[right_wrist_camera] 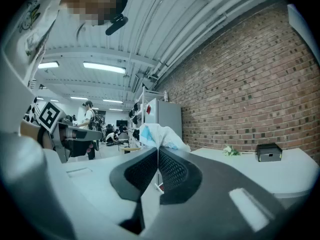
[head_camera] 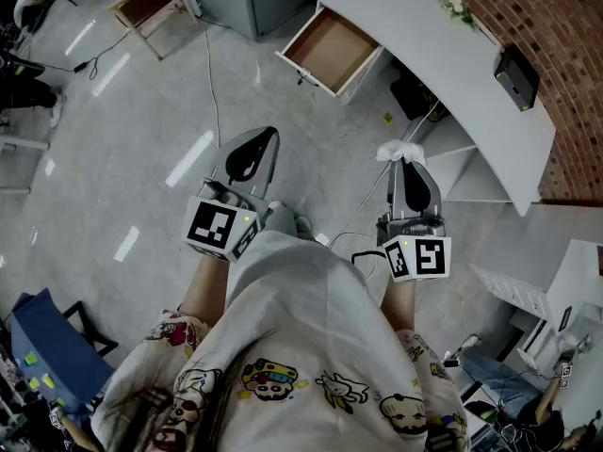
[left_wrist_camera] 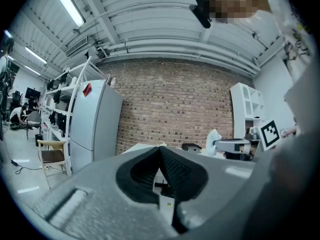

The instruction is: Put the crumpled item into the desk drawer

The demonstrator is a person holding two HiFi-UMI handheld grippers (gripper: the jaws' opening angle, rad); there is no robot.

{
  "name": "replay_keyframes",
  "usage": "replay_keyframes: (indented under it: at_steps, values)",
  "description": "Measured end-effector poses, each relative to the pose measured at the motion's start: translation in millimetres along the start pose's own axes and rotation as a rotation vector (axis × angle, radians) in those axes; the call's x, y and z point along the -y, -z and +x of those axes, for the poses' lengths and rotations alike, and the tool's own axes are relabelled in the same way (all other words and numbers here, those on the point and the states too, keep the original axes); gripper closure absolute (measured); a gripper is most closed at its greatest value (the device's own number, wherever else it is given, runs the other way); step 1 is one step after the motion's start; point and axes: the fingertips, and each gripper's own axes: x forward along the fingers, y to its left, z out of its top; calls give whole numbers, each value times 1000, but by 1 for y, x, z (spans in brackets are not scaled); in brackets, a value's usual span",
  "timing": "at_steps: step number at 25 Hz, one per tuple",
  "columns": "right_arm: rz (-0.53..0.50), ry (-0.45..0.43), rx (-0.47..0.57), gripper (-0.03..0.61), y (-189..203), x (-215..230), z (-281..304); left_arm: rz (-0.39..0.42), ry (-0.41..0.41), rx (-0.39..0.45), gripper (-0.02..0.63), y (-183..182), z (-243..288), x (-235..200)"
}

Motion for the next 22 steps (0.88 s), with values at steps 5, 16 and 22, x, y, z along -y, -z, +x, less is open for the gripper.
replay_keyframes:
  at_steps: [5,16,22]
  values:
    - [26,-7,7,566,0,4,-6,-9,-11,-4,614,1,-2,4]
    - [36,-46,-14,566,8,8,57,-16,-39,-11,614,4,32,-40]
    - [45,-46,-40,566,8,18,135,-38,-28,-23,614,-3,83,-98]
